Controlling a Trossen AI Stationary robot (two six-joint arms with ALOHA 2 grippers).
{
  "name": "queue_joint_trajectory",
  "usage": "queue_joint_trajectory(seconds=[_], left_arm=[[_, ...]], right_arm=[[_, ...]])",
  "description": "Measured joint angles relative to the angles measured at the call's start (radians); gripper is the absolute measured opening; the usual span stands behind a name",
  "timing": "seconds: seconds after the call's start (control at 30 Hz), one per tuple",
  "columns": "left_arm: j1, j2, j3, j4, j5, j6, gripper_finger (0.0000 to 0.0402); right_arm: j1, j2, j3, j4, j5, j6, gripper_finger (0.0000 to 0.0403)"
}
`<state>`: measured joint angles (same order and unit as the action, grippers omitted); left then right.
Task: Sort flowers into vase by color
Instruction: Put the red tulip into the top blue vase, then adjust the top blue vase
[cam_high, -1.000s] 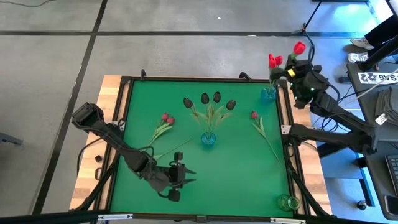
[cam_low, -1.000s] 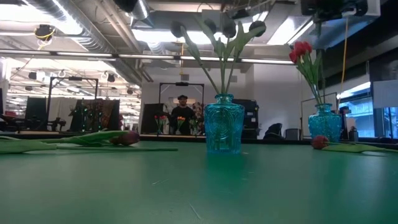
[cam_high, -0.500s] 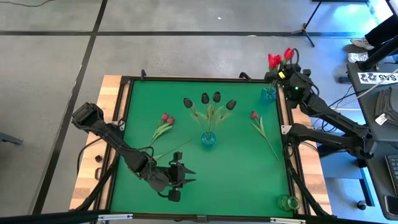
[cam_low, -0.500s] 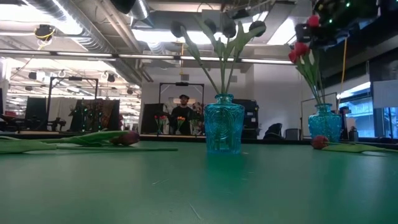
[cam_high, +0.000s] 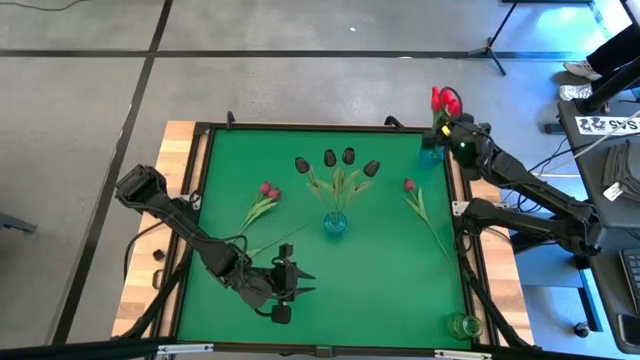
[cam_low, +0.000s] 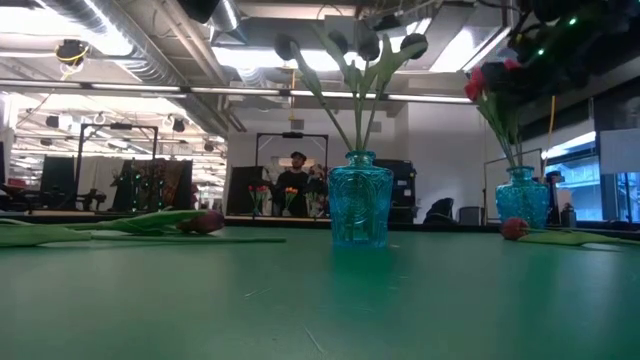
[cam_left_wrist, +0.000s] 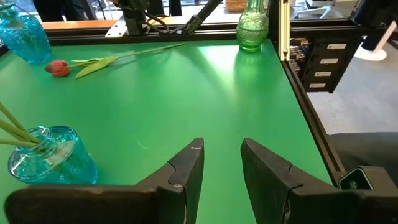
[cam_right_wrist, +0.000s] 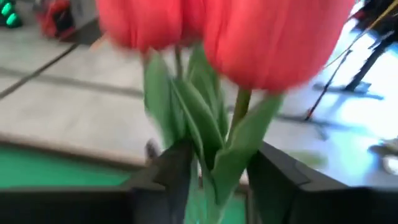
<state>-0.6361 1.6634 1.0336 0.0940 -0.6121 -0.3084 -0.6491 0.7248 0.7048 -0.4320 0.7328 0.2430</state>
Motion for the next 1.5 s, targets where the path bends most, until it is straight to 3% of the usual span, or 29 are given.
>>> queue_joint_trajectory(seconds=[0.2,0.33,0.5,0.87,1.1,1.3,1.5], left_arm=[[0.0,0.0,0.0,0.006,0.0,0.0,0.0105],[0.001,0.0,0.0,0.015,0.0,0.001,0.0105],[-0.003,0.0,0.0,0.023,0.0,0.0,0.0105],[-0.015,0.0,0.0,0.028,0.0,0.004,0.0105],[0.0,0.0,0.0,0.028,-0.001,0.004,0.0105],[0.003,0.0,0.0,0.028,0.0,0.004,0.0105],[0.003,0.0,0.0,0.029,0.0,0.004,0.0105]], right_arm=[[0.001,-0.001,0.156,-0.374,-0.163,0.137,0.0198],[0.002,-0.001,0.243,-0.602,-0.318,0.22,0.0198],[0.002,-0.002,0.232,-0.795,-0.546,0.3,0.0183],[0.012,0.0,0.039,-0.744,-0.799,0.322,0.0172],[0.199,0.001,-0.076,-0.653,-0.801,0.435,0.0172],[0.378,-0.001,-0.085,-0.628,-0.672,0.556,0.0172],[0.434,-0.027,-0.055,-0.618,-0.523,0.588,0.0172]])
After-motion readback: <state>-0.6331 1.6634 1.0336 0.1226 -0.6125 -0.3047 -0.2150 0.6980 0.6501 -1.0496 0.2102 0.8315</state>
